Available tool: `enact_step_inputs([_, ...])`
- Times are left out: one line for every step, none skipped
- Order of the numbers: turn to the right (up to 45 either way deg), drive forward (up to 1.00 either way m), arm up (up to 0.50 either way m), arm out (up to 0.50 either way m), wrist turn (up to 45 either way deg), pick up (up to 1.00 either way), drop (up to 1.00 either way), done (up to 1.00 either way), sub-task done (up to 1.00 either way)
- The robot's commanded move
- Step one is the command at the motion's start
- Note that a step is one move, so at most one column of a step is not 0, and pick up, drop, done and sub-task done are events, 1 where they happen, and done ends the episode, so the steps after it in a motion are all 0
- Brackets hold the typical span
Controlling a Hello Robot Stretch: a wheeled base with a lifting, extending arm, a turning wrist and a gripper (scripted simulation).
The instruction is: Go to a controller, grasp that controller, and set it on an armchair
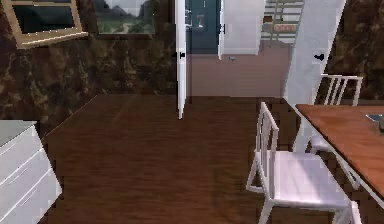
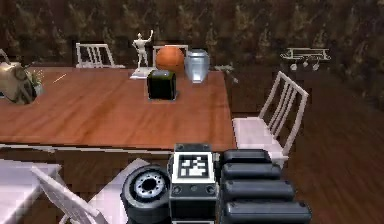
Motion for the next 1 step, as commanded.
enact_step_inputs([0.0,1.0,0.0,0.0,0.0,0.0,0.0,0.0,0.0])
